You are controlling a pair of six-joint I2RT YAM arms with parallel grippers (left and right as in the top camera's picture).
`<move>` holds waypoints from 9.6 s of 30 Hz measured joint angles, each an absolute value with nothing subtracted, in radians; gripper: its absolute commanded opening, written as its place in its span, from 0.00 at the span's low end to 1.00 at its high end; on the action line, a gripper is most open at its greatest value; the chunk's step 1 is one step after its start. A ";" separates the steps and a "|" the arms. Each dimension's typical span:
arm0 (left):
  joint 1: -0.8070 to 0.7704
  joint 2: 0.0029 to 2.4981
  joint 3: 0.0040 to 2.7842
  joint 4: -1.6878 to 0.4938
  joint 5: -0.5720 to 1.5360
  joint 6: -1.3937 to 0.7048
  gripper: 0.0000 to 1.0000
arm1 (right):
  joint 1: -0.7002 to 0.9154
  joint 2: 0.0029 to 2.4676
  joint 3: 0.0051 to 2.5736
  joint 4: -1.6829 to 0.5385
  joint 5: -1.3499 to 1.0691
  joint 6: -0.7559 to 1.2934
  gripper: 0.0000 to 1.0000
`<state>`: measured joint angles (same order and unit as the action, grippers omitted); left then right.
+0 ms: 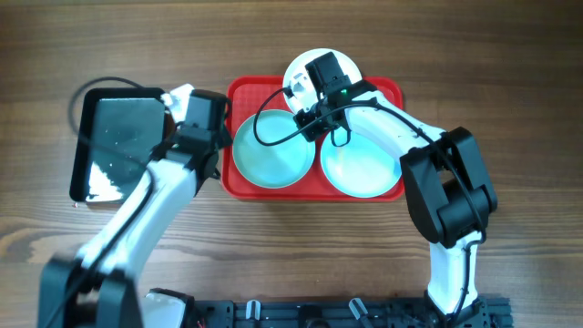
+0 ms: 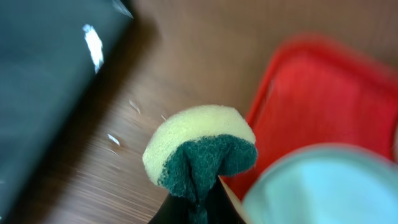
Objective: Clean dirty plates on tray and stack at the side
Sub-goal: 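Lift the blue plate with the right gripper and place it right of tray, then grasp the white plate rim with the right gripper, then scrub the white plate with the sponge in the left gripper, then lift the white plate with the right gripper and stack it on the blue plate, then grasp the right blue plate rim with the right gripper, then scrub the right blue plate with the sponge in the left gripper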
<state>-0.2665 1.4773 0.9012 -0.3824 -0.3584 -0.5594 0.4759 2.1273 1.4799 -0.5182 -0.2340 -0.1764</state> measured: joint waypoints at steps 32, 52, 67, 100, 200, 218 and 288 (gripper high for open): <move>0.074 1.337 0.902 -0.443 -0.263 -0.608 0.04 | 0.042 1.819 1.479 -0.475 -0.223 -0.066 0.04; 0.074 1.337 0.902 -0.396 -0.252 -0.609 0.04 | -0.209 1.880 1.481 -0.583 -0.367 -0.024 1.00; 0.074 1.338 0.902 -0.404 -0.199 -0.609 0.04 | 0.231 2.160 1.480 -0.350 -0.103 0.002 0.18; -0.376 1.808 0.914 -0.117 -0.099 -0.691 0.04 | 0.437 2.160 1.483 -0.429 -0.183 -0.038 0.04; 0.122 1.383 0.904 -0.400 -0.210 -0.582 0.05 | 0.166 2.050 1.480 -1.022 -0.050 -0.326 0.45; 0.112 1.383 0.903 -0.308 0.077 -0.604 0.04 | 0.183 2.064 1.407 -0.658 -0.262 -0.003 0.04; -0.495 1.784 0.913 -0.183 -0.321 -0.496 0.04 | 0.337 2.067 1.407 -0.612 -0.304 0.014 0.04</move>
<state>-0.4950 1.7836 0.9134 -0.1829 -0.3214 -0.4965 0.3370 2.0670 1.4067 -0.6117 -0.3038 0.0143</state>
